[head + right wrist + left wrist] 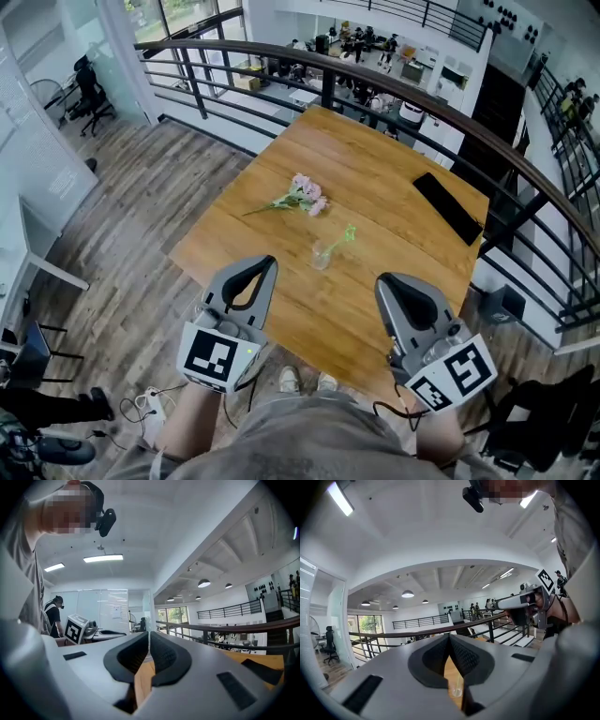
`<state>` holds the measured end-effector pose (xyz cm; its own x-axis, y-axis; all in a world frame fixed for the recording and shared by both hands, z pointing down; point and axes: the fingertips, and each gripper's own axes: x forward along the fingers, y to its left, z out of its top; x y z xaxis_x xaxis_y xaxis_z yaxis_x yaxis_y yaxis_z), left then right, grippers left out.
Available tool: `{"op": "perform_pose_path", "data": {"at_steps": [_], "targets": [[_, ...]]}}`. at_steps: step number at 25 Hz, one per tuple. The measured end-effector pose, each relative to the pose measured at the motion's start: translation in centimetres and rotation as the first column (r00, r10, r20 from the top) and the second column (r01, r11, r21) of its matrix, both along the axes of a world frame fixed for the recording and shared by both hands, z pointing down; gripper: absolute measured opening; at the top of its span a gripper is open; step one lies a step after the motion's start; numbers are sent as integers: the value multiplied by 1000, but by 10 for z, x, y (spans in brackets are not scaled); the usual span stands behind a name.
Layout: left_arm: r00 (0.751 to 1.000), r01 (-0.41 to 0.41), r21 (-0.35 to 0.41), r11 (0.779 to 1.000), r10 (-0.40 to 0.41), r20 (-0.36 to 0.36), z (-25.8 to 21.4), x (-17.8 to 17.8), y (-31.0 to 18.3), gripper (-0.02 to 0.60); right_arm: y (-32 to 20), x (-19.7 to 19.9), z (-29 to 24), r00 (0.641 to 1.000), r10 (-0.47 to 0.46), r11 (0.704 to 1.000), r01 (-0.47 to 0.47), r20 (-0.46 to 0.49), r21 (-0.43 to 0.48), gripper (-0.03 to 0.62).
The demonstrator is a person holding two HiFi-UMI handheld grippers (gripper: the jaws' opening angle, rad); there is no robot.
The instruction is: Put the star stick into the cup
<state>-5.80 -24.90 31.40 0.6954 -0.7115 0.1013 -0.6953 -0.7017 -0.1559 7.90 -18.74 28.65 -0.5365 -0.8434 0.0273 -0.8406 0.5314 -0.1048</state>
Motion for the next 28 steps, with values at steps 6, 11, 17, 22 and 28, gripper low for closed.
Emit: {"op": "perform_pose_path", "data": {"at_steps": [6,11,17,22,28], "targets": [[1000,3,-24,1000,-3,-26,4,-4,24,15,19,-10,12,999,-27,999,26,-47,-23,31],[1000,8,-55,998,-8,-12,18,-8,26,15,18,-13,23,999,-26,999,24,-47,-46,31],[1000,0,-55,999,-1,-19,18,-9,32,15,11,-20,39,998,-39,997,36,-47,-75,31],[1000,4,-55,998,-5,-22,13,-8,30,15,9,-19,36,998,-41,996,38,-49,-75,31],[1000,10,-52,999,-11,-22,16,-12,25,15,3,-18,41,997,-41,995,36,-61,-89,31]]}}
